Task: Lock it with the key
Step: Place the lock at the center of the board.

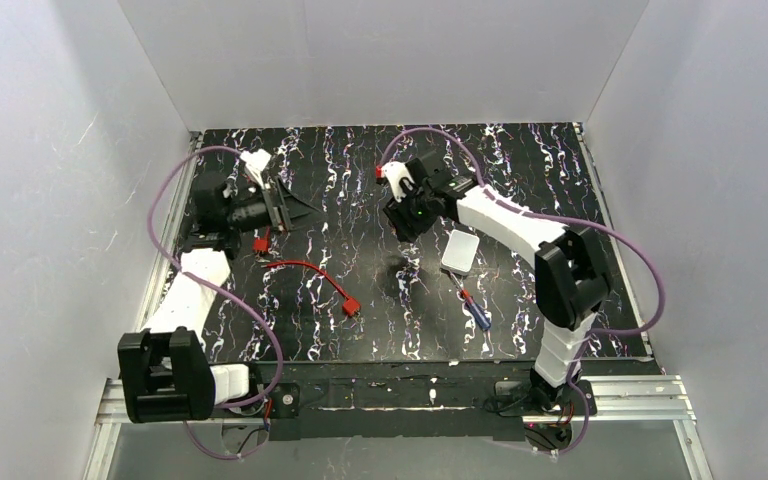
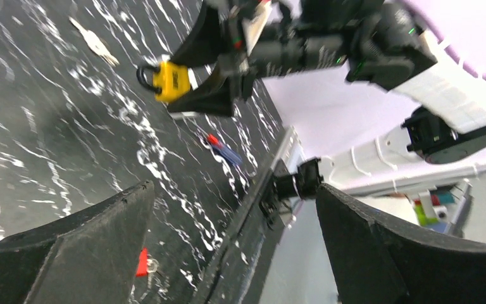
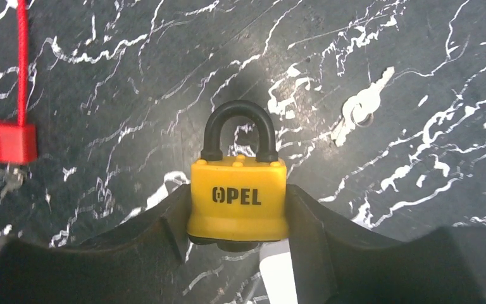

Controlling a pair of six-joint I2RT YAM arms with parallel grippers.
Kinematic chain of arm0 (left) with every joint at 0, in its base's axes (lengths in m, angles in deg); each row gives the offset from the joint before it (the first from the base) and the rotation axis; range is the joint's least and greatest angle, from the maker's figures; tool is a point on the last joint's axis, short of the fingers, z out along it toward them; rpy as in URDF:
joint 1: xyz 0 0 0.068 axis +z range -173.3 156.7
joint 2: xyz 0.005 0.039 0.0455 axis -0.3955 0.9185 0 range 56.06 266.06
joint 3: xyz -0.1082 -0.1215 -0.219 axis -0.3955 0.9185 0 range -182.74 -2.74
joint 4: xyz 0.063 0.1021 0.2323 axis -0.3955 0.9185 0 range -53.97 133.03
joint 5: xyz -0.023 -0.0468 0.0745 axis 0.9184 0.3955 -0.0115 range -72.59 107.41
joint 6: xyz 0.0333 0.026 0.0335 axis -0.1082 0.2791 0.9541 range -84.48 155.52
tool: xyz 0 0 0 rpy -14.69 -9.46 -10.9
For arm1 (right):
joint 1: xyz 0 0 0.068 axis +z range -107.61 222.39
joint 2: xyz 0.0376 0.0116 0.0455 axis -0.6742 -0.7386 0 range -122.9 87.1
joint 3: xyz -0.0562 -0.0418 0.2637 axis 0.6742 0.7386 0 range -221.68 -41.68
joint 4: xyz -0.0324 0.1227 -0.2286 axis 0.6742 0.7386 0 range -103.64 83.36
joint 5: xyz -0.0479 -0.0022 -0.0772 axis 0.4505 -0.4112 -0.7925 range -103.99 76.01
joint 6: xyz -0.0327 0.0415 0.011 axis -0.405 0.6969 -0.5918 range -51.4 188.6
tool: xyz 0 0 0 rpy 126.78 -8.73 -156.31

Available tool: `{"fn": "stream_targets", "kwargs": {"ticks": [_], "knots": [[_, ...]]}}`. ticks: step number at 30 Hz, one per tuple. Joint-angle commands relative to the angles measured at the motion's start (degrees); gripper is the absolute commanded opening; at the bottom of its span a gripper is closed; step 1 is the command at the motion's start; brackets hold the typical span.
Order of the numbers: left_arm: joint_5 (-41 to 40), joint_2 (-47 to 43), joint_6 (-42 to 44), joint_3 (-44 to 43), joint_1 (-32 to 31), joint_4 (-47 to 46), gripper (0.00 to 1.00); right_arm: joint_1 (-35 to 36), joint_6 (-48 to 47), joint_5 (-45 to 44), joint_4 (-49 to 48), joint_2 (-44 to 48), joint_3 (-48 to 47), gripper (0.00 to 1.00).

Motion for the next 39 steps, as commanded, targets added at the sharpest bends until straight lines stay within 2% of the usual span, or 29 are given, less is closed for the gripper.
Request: {"fn": "stream_targets", "kwargs": {"ticks": [1, 4, 8, 11, 19, 24, 27, 33, 39], "knots": [[-2.4, -4.6, 1.2, -4.6, 4.7, 1.2, 0.98, 0.8, 12.0, -4.5, -10.0, -2.2, -3.1, 0.38], [-5.3, -5.8, 5.9, -5.7, 5.7, 6.6, 0.98, 0.8, 14.6, -7.2, -11.2, -5.8, -4.8, 0.36], [-13.7, -6.2, 20.8, -12.0, 6.1, 23.7, 0.98, 0.8, 17.0, -10.9, -11.9, -9.6, -5.9, 0.37], [-17.3, -6.2, 26.1, -15.3, 6.3, 30.1, 0.98, 0.7, 19.2, -13.0, -11.9, -11.9, -7.8, 0.42], [-19.8, -7.0, 28.7, -13.5, 6.4, 32.0, 0.98, 0.8, 23.8, -15.5, -12.7, -17.2, -10.8, 0.50], [-26.5, -4.8, 32.7, -15.1, 6.5, 36.7, 0.98, 0.8, 27.3, -14.2, -11.8, -18.2, -10.4, 0.68], [-29.6, -2.9, 34.8, -16.3, 6.6, 39.1, 0.98, 0.8, 28.9, -13.4, -12.3, -17.4, -9.9, 0.83], [-34.8, 1.3, 40.0, -18.0, 6.7, 41.6, 0.98, 0.8, 29.4, -10.2, -12.4, -16.2, -10.8, 0.97], [-38.6, 7.5, 44.0, -21.3, 7.0, 44.0, 0.98, 0.7, 25.6, -6.7, -12.3, -11.6, -10.5, 0.98]]}}
